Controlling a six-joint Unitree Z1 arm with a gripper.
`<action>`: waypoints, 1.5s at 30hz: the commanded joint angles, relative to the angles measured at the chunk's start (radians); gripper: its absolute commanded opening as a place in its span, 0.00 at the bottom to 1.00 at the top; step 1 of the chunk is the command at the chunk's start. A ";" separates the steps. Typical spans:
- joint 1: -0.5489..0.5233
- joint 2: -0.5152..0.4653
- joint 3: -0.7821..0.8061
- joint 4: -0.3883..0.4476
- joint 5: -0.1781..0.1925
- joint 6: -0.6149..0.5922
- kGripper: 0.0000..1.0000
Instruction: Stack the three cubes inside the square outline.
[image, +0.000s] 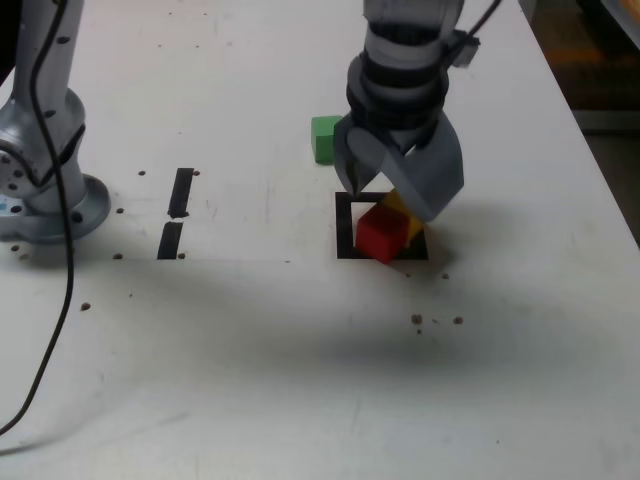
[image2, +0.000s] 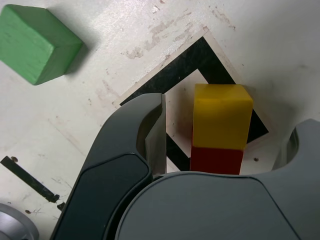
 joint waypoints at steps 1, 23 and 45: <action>-0.001 0.011 -0.007 -0.006 0.000 0.002 0.87; -0.021 0.091 -0.042 -0.036 0.031 -0.018 0.61; -0.045 0.083 -0.059 -0.048 0.079 -0.075 0.15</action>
